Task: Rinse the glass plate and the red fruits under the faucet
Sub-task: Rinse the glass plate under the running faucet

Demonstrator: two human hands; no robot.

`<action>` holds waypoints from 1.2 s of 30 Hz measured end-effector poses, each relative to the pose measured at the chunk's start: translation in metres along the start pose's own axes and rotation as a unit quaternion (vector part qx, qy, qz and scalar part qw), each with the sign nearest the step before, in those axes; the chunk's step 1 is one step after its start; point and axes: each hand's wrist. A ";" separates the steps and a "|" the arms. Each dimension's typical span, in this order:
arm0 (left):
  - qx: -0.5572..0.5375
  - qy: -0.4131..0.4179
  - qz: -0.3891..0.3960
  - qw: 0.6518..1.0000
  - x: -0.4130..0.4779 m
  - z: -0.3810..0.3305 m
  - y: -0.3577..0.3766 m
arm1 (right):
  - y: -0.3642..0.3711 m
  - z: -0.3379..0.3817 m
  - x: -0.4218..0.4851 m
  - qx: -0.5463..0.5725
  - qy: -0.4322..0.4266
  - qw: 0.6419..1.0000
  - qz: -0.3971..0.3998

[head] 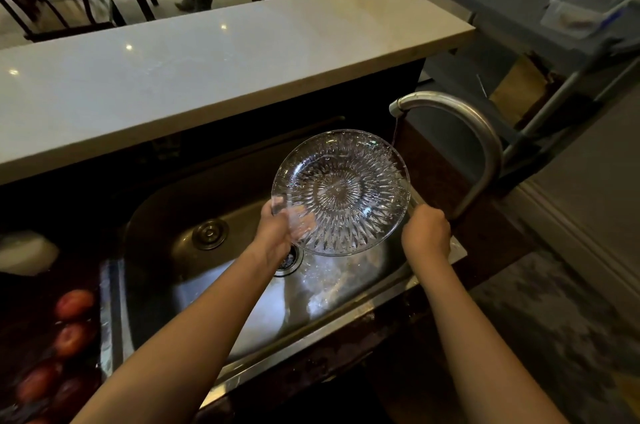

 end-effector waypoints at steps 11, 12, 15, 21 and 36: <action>-0.016 0.004 0.001 1.000 -0.001 -0.001 0.002 | 0.000 0.000 0.004 -0.001 0.009 1.000 0.009; -0.020 0.004 0.001 1.000 -0.001 -0.001 0.002 | 0.000 0.001 0.004 -0.001 0.009 1.000 0.009; -0.026 0.003 0.003 1.000 -0.001 0.000 0.001 | 0.000 0.001 0.004 0.001 0.007 1.000 0.004; -0.017 0.002 0.008 1.000 0.002 0.001 -0.003 | -0.006 0.001 0.004 0.007 0.020 1.000 0.023; 0.201 0.085 -0.009 0.976 0.016 -0.004 0.017 | -0.002 0.025 -0.007 0.417 0.015 0.904 0.100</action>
Point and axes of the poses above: each hand's wrist, its own x-axis towards the middle knuckle, its own y-axis out of the palm, z = x × y, and after that the axes turned 11 degrees about y, right-handed
